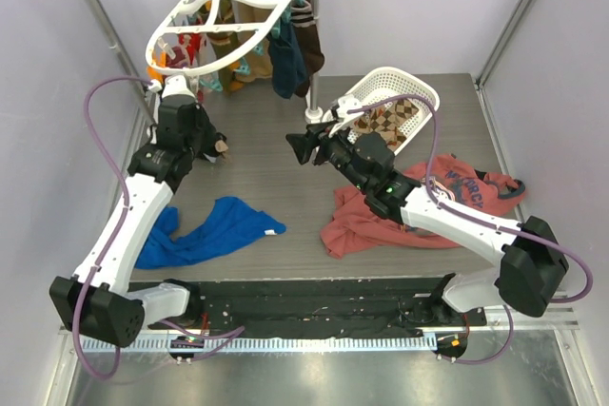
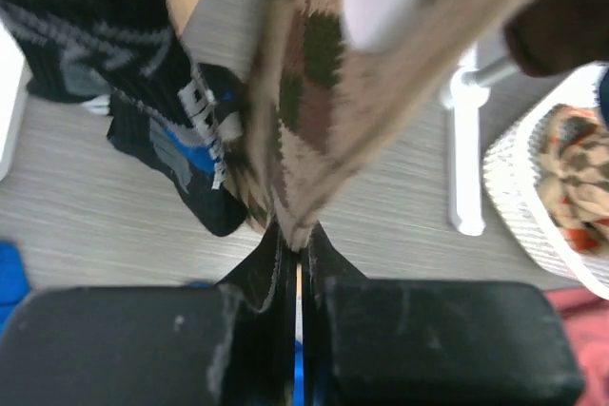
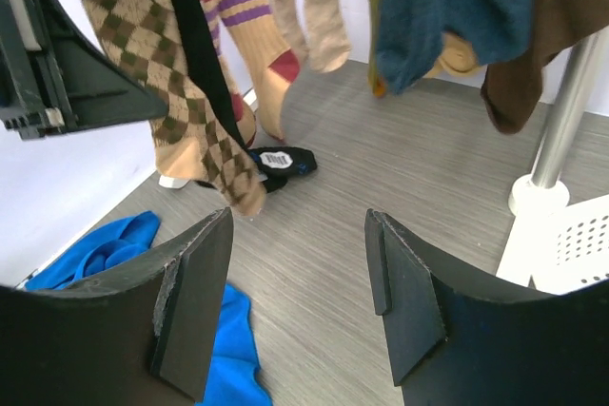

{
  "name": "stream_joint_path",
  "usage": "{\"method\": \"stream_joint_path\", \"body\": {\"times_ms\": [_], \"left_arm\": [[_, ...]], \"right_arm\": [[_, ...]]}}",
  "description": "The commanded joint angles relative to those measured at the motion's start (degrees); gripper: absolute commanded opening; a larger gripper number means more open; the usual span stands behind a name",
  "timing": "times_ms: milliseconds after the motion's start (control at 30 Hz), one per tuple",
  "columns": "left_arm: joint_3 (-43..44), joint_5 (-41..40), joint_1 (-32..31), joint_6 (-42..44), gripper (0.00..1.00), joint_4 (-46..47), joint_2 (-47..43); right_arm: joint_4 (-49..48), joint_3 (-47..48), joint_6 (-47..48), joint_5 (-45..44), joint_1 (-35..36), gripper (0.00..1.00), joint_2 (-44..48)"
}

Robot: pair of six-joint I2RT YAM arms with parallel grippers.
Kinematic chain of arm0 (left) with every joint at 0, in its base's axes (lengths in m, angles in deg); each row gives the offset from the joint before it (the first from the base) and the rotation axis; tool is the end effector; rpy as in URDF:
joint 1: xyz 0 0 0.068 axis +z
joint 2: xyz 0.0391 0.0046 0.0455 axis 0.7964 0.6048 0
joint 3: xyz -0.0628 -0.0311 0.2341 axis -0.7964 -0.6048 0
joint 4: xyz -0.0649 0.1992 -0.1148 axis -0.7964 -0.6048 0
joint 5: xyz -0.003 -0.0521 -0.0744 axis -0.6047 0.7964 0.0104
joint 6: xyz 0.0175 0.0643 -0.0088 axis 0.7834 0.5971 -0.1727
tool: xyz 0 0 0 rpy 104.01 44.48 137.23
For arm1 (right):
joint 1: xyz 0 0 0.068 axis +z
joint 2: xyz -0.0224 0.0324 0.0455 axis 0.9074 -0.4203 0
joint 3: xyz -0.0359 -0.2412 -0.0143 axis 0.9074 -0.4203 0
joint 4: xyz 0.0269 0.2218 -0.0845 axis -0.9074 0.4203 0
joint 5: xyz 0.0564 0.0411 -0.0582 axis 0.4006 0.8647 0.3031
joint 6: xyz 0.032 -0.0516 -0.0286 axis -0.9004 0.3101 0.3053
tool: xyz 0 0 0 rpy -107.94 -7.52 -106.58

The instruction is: Remove the socks clipped to the hanger

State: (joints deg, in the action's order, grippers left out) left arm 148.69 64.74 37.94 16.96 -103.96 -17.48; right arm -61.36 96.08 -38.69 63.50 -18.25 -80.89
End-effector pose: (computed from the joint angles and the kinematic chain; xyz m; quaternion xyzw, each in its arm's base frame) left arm 0.2619 -0.0547 0.3372 -0.1725 0.8364 -0.0833 0.5136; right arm 0.2258 0.2307 0.3257 -0.1547 0.6632 0.3203 0.6585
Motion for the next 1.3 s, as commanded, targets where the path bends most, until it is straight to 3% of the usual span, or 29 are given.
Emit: {"method": "stream_joint_path", "body": {"times_ms": [0,233,367,633,700,733,767,800,833,867,967,1067,1267], "left_arm": [[3.6,7.4,0.2,-0.1,0.00,0.7,-4.4],[4.6,19.6,0.2,-4.0,0.00,-3.7,-7.3],[5.3,25.9,0.2,-8.1,0.00,-4.5,-8.0],[4.9,30.1,0.2,-12.6,0.00,-3.0,-9.4],[4.8,30.3,0.2,-12.8,0.00,-3.2,-9.7],[4.8,30.3,0.2,-12.8,0.00,-3.3,-9.8],[4.8,30.3,0.3,-12.8,0.00,-3.7,-9.9],[4.8,30.1,0.2,-12.6,0.01,-4.0,-10.3],[4.9,28.2,0.3,-12.3,0.05,-4.6,-10.4],[5.2,27.2,0.3,-12.1,0.21,-6.0,-10.6],[6.9,22.7,0.3,-10.8,0.49,-9.2,-10.6],[10.8,16.8,0.3,-9.9,0.57,-12.8,-9.9],[17.1,7.4,0.3,-8.1,0.59,-13.9,-10.8]], "right_arm": [[-2.7,2.9,1.3,-0.4,1.6,0.65,-1.7],[-2.3,8.6,6.1,-1.1,7.3,0.66,-7.2],[-9.0,10.0,9.2,-0.3,9.8,0.76,-10.8],[-6.2,18.0,10.3,-3.0,12.2,0.75,-17.7],[-5.2,19.5,10.4,-4.3,12.2,0.57,-18.5],[-5.0,19.8,10.3,-4.9,12.2,0.43,-18.6],[-4.9,19.8,10.1,-5.5,12.3,0.14,-18.5],[-5.0,19.6,9.8,-6.7,12.3,0.03,-18.3],[-5.4,19.0,9.2,-7.4,12.2,0.01,-18.0],[-5.7,18.6,8.8,-7.8,12.3,0.01,-17.4],[-6.4,17.5,7.6,-7.6,12.3,0.01,-16.5],[-6.2,17.1,6.6,-7.7,12.3,0.01,-16.2],[-7.7,15.9,6.1,-7.1,12.3,0.01,-15.4]]}}
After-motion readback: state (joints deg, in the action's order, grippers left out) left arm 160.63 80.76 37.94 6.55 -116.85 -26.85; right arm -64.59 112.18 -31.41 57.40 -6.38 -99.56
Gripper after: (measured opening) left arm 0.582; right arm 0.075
